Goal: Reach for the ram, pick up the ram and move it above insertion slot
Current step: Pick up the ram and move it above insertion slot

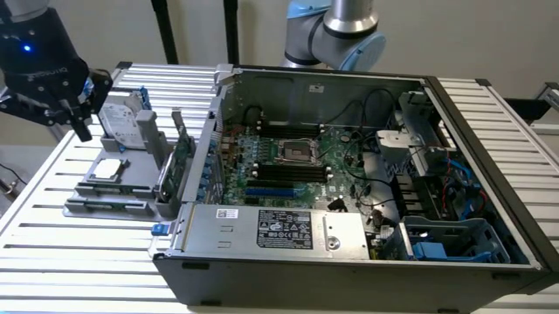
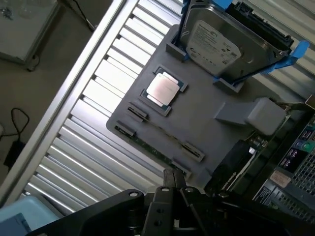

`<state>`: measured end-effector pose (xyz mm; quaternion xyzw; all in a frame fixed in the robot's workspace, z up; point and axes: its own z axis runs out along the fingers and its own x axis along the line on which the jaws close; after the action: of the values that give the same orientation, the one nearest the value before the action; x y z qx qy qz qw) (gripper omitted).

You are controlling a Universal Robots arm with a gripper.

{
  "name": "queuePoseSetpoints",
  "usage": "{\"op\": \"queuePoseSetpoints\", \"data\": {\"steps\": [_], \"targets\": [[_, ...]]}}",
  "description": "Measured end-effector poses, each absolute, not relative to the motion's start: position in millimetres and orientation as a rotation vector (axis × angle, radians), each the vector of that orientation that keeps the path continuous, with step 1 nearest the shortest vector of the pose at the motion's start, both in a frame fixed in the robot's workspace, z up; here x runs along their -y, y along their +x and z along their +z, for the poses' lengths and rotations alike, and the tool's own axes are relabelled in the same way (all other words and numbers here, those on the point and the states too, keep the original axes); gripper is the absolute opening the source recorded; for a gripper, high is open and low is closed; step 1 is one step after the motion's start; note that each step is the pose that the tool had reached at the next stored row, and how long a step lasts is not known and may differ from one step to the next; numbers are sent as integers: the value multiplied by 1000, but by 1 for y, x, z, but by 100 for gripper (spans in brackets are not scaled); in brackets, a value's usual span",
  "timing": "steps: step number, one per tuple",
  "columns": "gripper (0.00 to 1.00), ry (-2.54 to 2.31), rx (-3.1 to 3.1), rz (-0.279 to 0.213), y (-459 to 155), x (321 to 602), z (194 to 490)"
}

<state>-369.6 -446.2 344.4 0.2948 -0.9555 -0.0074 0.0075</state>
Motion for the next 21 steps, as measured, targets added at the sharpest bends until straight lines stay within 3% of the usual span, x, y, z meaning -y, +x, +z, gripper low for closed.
{"op": "queuePoseSetpoints", "data": {"steps": [21], "targets": [[11, 1470, 2757, -22, -370, 446, 342]]}}
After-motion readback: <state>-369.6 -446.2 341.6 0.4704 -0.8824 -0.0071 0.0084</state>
